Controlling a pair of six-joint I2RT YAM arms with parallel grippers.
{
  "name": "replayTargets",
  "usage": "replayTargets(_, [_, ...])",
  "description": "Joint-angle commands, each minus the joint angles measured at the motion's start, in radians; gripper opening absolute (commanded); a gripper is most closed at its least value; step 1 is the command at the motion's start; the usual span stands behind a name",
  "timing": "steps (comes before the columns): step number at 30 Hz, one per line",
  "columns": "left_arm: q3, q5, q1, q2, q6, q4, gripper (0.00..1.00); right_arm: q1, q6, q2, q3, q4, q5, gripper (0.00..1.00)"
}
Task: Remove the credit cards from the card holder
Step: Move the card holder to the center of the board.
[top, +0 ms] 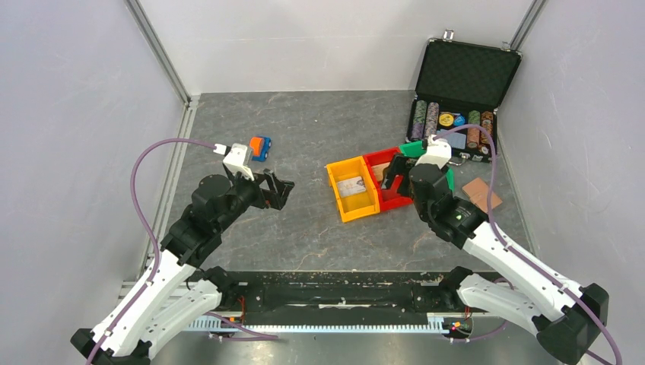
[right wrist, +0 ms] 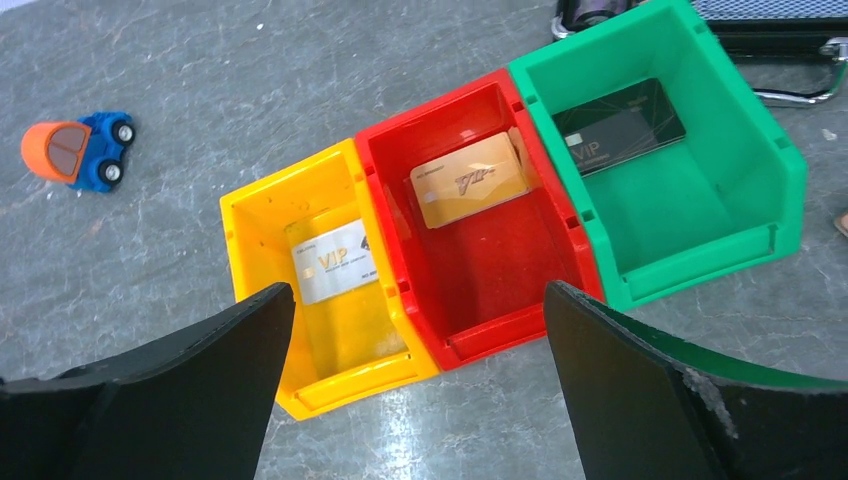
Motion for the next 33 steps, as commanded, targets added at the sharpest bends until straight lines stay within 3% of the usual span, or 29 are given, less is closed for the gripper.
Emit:
replayTargets(1, [-0.001, 0.012, -0.002, -0.008, 0.052, 0.024, 1.0, 0.001, 0.041, -0.028, -0.011, 0.012, 0.143, 0.98])
replayTargets(6, [-0.001, 0.024, -0.002, -0.003, 0.029, 0.025, 1.0, -0.01, 0.007, -0.019, -0.063, 0.019, 0.361, 0.98])
replayTargets(9, [0.004, 0.035, -0.002, 0.004, 0.023, 0.021, 1.0, -0.06, -0.018, 0.0, -0.065, 0.012, 0.386, 0.99])
replayTargets(18, [0.026, -0.005, -0.002, -0.024, 0.038, -0.123, 1.0, -0.445, -0.02, 0.064, -0.043, -0.057, 0.241, 0.99])
replayTargets(25, [-0.016, 0.012, -0.002, -0.072, 0.007, -0.144, 1.0, -0.705, 0.002, 0.135, -0.052, -0.022, 0.201, 0.73])
replayTargets(33, [-0.026, 0.003, -0.002, -0.092, 0.016, -0.158, 1.0, -0.924, -0.052, 0.32, -0.068, 0.146, -0.076, 0.73])
